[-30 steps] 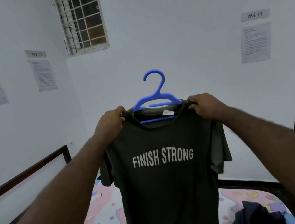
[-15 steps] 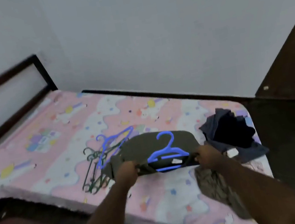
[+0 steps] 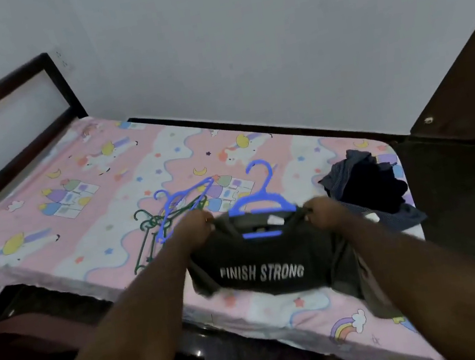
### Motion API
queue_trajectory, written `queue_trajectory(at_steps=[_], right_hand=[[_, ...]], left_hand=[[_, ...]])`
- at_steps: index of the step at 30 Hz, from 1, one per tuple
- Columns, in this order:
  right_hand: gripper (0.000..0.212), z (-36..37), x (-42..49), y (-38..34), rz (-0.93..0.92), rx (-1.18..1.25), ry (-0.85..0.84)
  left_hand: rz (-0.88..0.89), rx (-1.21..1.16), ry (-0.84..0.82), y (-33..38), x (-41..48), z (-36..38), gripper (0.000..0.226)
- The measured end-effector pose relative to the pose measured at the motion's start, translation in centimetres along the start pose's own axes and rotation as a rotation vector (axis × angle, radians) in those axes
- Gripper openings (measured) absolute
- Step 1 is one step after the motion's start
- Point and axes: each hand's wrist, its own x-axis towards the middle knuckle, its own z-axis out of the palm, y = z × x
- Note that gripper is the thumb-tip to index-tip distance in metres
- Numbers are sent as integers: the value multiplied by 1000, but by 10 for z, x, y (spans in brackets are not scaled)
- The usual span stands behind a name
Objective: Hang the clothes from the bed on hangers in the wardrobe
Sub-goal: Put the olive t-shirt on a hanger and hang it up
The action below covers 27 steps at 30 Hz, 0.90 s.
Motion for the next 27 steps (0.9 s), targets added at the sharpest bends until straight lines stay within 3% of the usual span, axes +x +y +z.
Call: queue_trajectory(at_steps=[5,8,11,15,19,27], right_hand=[[20,-94,30,-26,34,128,500],[16,-72,16,-25,115,120,634],[10,24,-24,-5,148,154,391],[4,115,-79,29,57,81,69],[19,135,-107,36,-11,28,-19],[19,133,-157,58,-33,64,-78]], left_hand=[[48,-38,494,25,26,-106,20],[32,-101,543,28,11,-83,18],[-5,-173,366,14,-34,9,23],[-157,-80,79,0,-104,109,22],[-241,-75,-16,4,-137,142,30],[-254,-33,-25,44,-175,158,33]])
